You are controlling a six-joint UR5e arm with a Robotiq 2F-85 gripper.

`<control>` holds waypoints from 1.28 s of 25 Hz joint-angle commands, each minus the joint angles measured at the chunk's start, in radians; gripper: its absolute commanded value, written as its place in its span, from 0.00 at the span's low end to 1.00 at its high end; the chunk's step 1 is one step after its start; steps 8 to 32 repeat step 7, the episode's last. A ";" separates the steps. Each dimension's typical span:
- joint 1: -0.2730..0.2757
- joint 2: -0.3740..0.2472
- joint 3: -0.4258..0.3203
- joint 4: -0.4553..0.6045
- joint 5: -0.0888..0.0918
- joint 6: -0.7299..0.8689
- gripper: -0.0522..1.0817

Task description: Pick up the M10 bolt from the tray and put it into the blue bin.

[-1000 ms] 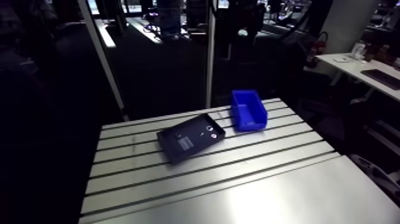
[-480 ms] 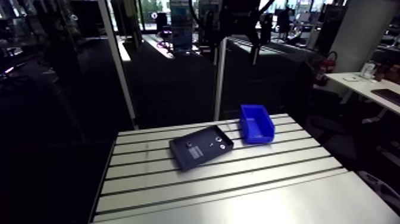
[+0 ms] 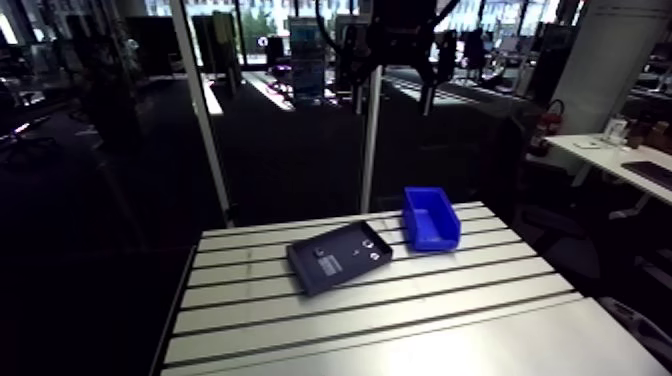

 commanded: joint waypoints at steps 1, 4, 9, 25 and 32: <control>0.004 -0.002 0.011 0.000 0.003 0.000 0.06; 0.006 -0.003 0.010 -0.002 0.003 0.000 0.06; 0.006 -0.005 0.011 -0.002 0.009 0.000 0.06; 0.006 -0.005 0.011 -0.002 0.009 0.000 0.06; 0.006 -0.005 0.011 -0.002 0.009 0.000 0.06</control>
